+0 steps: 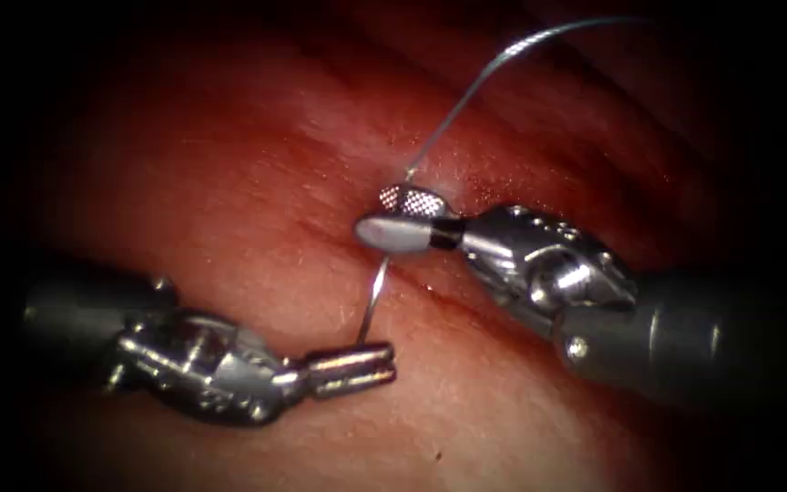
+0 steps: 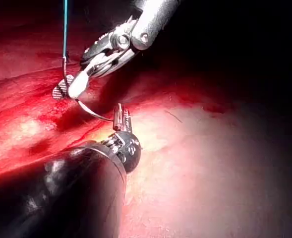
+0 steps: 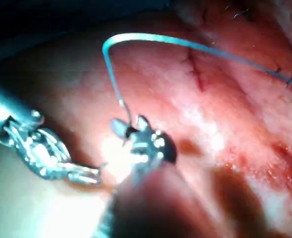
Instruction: Wound Closure
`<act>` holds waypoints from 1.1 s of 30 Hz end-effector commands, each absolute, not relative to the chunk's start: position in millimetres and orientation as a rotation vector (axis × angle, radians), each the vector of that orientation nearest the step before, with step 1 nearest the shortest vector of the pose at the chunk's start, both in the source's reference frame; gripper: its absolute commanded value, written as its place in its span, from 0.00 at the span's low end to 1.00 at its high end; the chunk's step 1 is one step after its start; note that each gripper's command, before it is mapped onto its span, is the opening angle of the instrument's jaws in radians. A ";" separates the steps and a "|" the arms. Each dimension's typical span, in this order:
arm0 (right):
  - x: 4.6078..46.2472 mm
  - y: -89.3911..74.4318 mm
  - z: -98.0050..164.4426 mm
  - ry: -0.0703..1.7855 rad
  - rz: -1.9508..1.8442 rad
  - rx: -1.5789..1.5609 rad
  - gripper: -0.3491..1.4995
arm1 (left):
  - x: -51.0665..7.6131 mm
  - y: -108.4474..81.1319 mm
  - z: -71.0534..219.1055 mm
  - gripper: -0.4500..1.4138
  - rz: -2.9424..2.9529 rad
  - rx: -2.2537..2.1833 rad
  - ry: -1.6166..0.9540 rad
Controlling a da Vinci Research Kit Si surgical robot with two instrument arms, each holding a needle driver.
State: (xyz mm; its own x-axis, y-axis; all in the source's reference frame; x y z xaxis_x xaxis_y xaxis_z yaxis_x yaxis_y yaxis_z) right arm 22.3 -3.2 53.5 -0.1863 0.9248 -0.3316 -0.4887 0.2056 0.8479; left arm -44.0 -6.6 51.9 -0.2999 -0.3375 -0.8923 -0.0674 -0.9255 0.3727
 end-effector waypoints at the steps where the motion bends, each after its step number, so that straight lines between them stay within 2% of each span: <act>1: 23.0 -3.3 54.1 1.148 1.370 0.513 0.35 | -44.4 -7.0 52.3 0.00 -2.347 1.746 -0.512; 4: 22.9 -3.3 54.2 1.148 1.369 0.513 0.35 | -44.4 -6.9 52.1 0.00 -2.343 1.746 -0.518; 11: 23.0 -3.2 54.2 1.148 1.370 0.512 0.27 | -44.5 -7.1 51.9 0.00 -2.337 1.751 -0.514; 13: 23.1 -3.2 54.2 1.148 1.371 0.512 0.19 | -44.5 -7.1 51.9 0.00 -2.331 1.756 -0.510; 15: 23.1 -3.2 54.2 1.148 1.371 0.512 0.00 | -44.5 -7.2 51.8 0.00 -2.321 1.763 -0.504; 22: 22.8 -2.9 54.1 1.106 1.360 0.430 0.00 | -44.6 -7.2 51.7 0.00 -2.321 1.778 -0.490; 23: 22.6 -2.8 54.1 1.107 1.350 0.422 0.00 | -44.7 -7.1 51.7 0.23 -2.347 1.816 -0.453; 24: 22.5 -2.7 54.1 1.108 1.340 0.415 0.00 | -44.7 -7.0 51.8 0.54 -2.374 1.851 -0.394; 25: 22.4 -2.7 54.1 1.108 1.333 0.404 0.00 | -44.7 -6.7 51.8 0.75 -2.403 1.889 -0.323; 26: 22.2 -2.6 54.1 1.108 1.325 0.395 0.00 | -44.7 -6.6 51.7 0.86 -2.434 1.929 -0.263; 28: 22.0 -2.4 54.2 1.107 1.319 0.384 0.00 | -44.6 -6.3 51.5 0.95 -2.501 2.010 -0.121; 33: 21.6 -1.8 54.5 1.122 1.296 0.345 0.00 | -43.6 -5.9 50.5 0.99 -2.555 2.051 0.059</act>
State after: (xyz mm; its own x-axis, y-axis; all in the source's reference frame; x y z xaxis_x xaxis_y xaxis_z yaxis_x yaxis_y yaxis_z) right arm 21.0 -1.6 53.7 -0.1321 0.8714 -0.4725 -0.5832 0.3171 0.7479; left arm -42.8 -5.2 49.6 -0.2081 0.1535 -0.9660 -0.0848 -0.9867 -0.1385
